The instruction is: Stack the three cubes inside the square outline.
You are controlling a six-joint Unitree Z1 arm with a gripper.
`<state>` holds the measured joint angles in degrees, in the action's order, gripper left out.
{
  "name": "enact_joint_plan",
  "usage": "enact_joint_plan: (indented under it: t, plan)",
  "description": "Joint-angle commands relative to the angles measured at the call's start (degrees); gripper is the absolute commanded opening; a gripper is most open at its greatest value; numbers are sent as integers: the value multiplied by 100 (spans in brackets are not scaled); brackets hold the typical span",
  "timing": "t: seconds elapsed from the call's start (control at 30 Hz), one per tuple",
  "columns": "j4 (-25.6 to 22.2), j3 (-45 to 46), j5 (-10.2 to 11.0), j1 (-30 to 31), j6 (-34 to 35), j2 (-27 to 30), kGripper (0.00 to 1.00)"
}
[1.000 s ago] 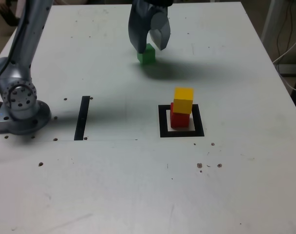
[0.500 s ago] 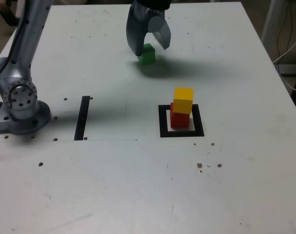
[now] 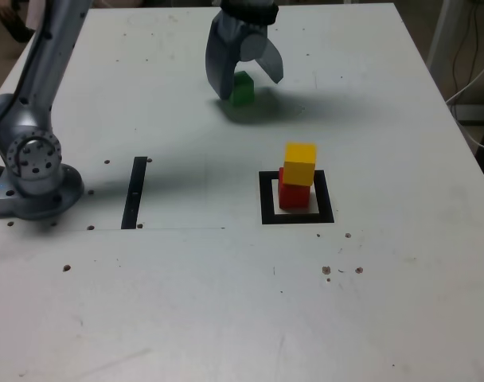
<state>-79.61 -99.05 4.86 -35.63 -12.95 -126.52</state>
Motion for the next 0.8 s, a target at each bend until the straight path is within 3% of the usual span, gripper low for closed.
enact_joint_plan:
  t: [0.0,0.23,0.37,0.77]
  plan:
    - [16,-7,-23,-34,-40,-65,99]
    - [39,-46,-46,-80,-85,-136,94]
    - [43,-65,-62,-102,-91,-163,87]
    - [46,-80,-71,-112,-20,-185,39]
